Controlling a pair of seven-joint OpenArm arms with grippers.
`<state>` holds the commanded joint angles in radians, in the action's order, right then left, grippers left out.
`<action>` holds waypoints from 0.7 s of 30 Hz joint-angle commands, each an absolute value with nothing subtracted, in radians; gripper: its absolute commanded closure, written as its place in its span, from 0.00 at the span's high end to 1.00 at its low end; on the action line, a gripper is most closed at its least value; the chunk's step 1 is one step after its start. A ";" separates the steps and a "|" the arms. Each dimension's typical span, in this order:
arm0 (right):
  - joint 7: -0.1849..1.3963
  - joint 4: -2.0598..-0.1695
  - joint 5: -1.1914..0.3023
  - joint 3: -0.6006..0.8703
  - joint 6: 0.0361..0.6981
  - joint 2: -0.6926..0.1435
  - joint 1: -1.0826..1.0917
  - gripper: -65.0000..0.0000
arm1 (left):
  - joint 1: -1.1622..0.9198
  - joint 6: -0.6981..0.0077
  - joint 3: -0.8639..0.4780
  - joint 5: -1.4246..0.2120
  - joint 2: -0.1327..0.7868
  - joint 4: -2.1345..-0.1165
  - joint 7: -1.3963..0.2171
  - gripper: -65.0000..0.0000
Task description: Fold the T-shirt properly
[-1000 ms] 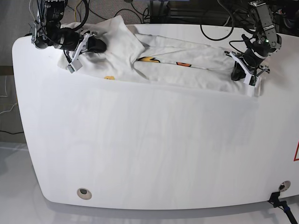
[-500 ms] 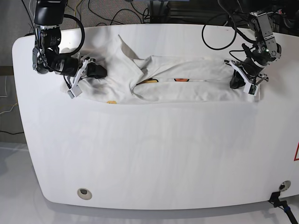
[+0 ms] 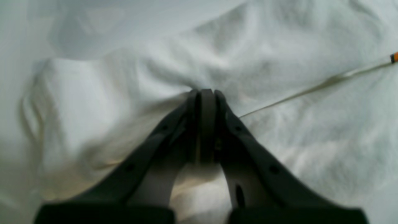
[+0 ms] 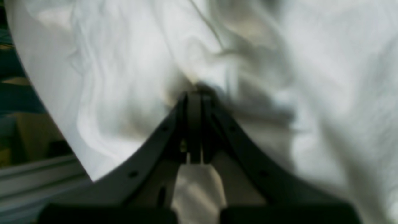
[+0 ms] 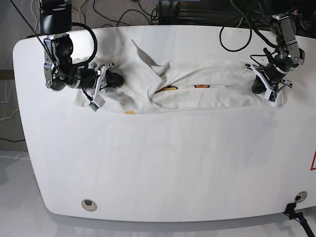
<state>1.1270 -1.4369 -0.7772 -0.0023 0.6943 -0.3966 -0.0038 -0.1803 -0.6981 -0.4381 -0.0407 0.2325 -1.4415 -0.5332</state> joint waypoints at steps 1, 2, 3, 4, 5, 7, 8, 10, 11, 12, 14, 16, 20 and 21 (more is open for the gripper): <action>1.127 -1.469 -0.776 -0.002 0.694 -0.398 -0.004 0.00 | -0.171 -0.698 -0.437 -0.041 0.232 -1.446 -0.533 0.00; 1.127 -1.497 -0.776 -0.002 0.693 -0.400 -0.004 0.00 | -0.162 -0.698 -0.437 -0.041 0.232 -1.451 -0.533 0.00; 1.127 -1.515 -0.776 -0.002 0.693 -0.403 -0.001 0.00 | -0.157 -0.698 -0.437 -0.041 0.232 -1.451 -0.533 0.00; 1.127 -1.534 -0.776 -0.002 0.693 -0.414 0.001 0.00 | -0.154 -0.698 -0.437 -0.041 0.232 -1.451 -0.533 0.00; 1.127 -1.550 -0.776 -0.002 0.693 -0.418 0.001 0.00 | -0.154 -0.698 -0.435 -0.041 0.232 -1.451 -0.533 0.00; 1.127 -1.581 -0.776 -0.002 0.693 -0.424 0.002 0.00 | -0.153 -0.698 -0.435 -0.041 0.234 -1.457 -0.533 0.00; 1.127 -1.595 -0.774 -0.002 0.691 -0.437 0.002 0.00 | -0.151 -0.698 -0.435 -0.041 0.234 -1.460 -0.533 0.00; 1.127 -1.613 -0.774 -0.002 0.691 -0.444 0.002 0.00 | -0.151 -0.698 -0.435 -0.039 0.234 -1.465 -0.533 0.00; 1.127 -1.621 -0.774 -0.002 0.691 -0.446 0.002 0.00 | -0.151 -0.698 -0.435 -0.039 0.234 -1.465 -0.533 0.00; 1.127 -1.623 -0.774 -0.002 0.691 -0.446 0.002 0.00 | -0.151 -0.698 -0.435 -0.039 0.234 -1.465 -0.533 0.00; 1.127 -1.643 -0.774 -0.002 0.691 -0.446 0.002 0.00 | -0.151 -0.698 -0.435 -0.039 0.234 -1.466 -0.533 0.00; 1.132 -1.672 -0.774 -0.002 0.691 -0.446 0.013 0.00 | -0.150 -0.698 -0.435 -0.039 0.234 -1.488 -0.533 0.00; 1.133 -1.762 -0.774 -0.002 0.691 -0.444 0.013 0.00 | -0.154 -0.698 -0.435 -0.039 0.234 -1.569 -0.533 0.00; 1.133 -1.782 -0.774 -0.002 0.690 -0.443 0.012 0.00 | -0.154 -0.698 -0.435 -0.039 0.234 -1.583 -0.533 0.00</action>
